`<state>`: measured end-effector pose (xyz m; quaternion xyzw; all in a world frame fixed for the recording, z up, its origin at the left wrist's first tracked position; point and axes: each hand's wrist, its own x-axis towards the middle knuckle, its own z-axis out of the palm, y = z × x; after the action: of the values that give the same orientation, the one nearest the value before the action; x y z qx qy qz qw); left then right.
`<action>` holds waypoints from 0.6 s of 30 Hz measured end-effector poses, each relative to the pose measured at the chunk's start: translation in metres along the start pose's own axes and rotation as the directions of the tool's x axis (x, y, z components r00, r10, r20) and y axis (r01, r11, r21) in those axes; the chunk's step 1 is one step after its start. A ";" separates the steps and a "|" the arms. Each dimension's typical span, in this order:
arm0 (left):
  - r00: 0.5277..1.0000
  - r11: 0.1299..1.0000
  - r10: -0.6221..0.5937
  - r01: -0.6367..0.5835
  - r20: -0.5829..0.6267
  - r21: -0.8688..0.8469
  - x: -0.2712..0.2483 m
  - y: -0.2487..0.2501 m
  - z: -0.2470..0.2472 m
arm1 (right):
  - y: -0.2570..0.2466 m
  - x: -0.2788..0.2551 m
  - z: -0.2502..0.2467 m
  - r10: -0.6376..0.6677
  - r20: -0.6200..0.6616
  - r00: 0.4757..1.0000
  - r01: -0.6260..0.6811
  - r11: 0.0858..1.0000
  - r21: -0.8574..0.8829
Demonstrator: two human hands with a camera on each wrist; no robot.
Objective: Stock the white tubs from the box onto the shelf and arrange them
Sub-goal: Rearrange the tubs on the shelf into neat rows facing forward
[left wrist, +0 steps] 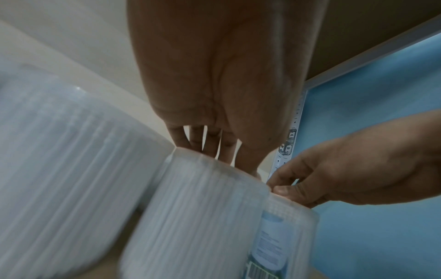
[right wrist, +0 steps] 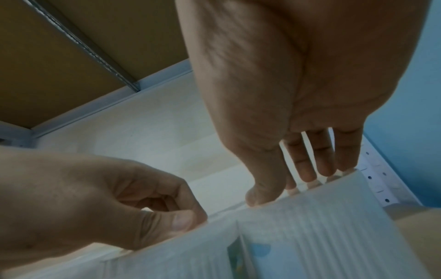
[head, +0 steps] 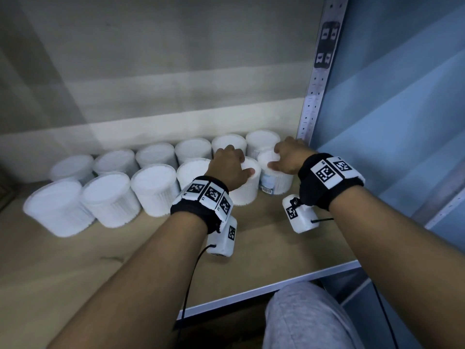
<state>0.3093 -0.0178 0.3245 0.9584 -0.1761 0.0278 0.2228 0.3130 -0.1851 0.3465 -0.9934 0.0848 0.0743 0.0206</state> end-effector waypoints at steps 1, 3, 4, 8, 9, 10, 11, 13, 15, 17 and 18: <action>1.000 1.000 -0.002 0.002 0.000 -0.001 0.000 0.000 0.000 | 0.001 0.000 0.000 -0.011 0.002 1.000 0.011 1.000 -0.015; 1.000 1.000 -0.001 0.001 -0.002 -0.004 0.000 0.000 0.000 | 0.003 0.001 -0.002 -0.043 0.018 0.999 0.044 0.999 -0.014; 1.000 1.000 -0.001 0.001 -0.004 -0.003 0.000 0.000 0.001 | 0.004 0.002 -0.002 -0.054 0.031 0.998 0.054 0.999 0.005; 1.000 1.000 -0.001 0.001 -0.001 0.003 -0.001 0.000 0.000 | 0.004 0.005 -0.003 -0.055 0.065 0.996 0.049 0.995 0.088; 1.000 1.000 -0.002 0.002 0.001 0.005 -0.001 0.001 0.000 | 0.005 0.005 -0.003 -0.048 0.058 0.997 0.042 0.993 0.106; 1.000 1.000 -0.001 0.001 0.003 0.007 -0.001 0.001 0.000 | 0.006 0.006 -0.002 -0.038 0.037 0.999 0.032 0.990 0.139; 1.000 1.000 0.000 0.000 0.005 0.010 0.000 0.000 0.000 | 0.005 0.005 -0.003 -0.019 0.008 1.000 0.017 0.986 0.166; 1.000 1.000 0.000 0.000 0.008 0.015 0.000 0.000 0.000 | 0.003 0.006 -0.004 0.030 -0.057 0.998 -0.019 0.982 0.186; 1.000 1.000 0.000 0.000 0.007 0.016 0.000 0.000 0.000 | -0.001 0.006 -0.003 0.091 -0.086 0.992 -0.075 0.983 0.169; 1.000 1.000 0.001 -0.001 0.004 0.015 0.000 0.001 0.001 | -0.006 0.005 0.000 0.127 -0.071 0.989 -0.117 0.985 0.127; 1.000 1.000 0.002 -0.002 0.003 0.017 0.000 0.002 0.002 | -0.008 0.004 0.002 0.132 -0.053 0.990 -0.126 0.987 0.094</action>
<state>0.3089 -0.0199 0.3237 0.9602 -0.1771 0.0283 0.2142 0.3182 -0.1779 0.3444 -0.9856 0.1528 0.0423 0.0582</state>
